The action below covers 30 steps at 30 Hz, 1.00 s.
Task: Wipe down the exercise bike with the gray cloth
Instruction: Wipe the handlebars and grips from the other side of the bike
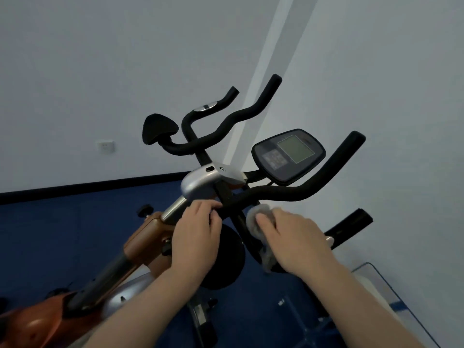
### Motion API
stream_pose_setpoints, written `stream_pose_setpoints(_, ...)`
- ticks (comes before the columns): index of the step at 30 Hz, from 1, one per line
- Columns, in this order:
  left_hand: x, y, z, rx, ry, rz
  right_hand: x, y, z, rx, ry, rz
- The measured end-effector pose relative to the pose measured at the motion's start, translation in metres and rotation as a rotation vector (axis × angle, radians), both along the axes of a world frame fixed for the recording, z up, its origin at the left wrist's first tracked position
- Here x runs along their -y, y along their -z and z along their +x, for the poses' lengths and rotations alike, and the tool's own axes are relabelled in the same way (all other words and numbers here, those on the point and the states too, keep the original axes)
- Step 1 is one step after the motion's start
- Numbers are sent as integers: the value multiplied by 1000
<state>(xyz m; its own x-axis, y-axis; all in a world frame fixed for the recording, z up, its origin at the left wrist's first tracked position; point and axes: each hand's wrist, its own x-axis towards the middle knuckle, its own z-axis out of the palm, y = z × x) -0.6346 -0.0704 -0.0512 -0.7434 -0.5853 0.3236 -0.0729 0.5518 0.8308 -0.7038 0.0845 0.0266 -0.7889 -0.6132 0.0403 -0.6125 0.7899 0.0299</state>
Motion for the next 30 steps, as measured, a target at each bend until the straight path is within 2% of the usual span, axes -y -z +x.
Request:
stream_pose_setpoints(1, -1, 1, 0, -19, -18, -29, 4, 14, 7, 3, -33, 125)
stream_pose_setpoints(3, -2, 3, -1, -32, -41, -61, 12, 36, 15, 63, 22, 156)
stream_pose_setpoints(5, -2, 5, -2, -41, -53, -78, 25, 43, 2, 163, 99, 87)
stream_pose_setpoints(9, -2, 9, -2, -33, -62, -78, 46, 32, -30, 494, 100, -30)
stream_pose_setpoints(11, -3, 10, -2, -34, -78, -60, 36, 34, -27, 488, 89, -31)
stream_pose_setpoints(14, -4, 9, -2, -36, -88, -50, 12, 48, -13, 316, 13, 82)
stream_pose_setpoints(16, -5, 7, -1, -37, -102, -87, 15, 46, -17, 328, 6, 73)
stream_pose_setpoints(18, -6, 5, -1, -9, -132, -236, 28, 39, -22, 370, -29, 42)
stream_pose_setpoints(21, -13, 1, -3, 32, -156, -470, 34, 36, -22, 469, -24, -117)
stream_pose_setpoints(23, -15, -2, -4, 28, -121, -506, 22, 37, -18, 399, -54, -53)
stream_pose_setpoints(26, -12, 0, -4, -27, -71, -516, -12, 33, -8, 157, -229, 197)
stream_pose_setpoints(30, -6, 4, -8, -86, -23, -533, -34, 31, -5, -115, -416, 337)
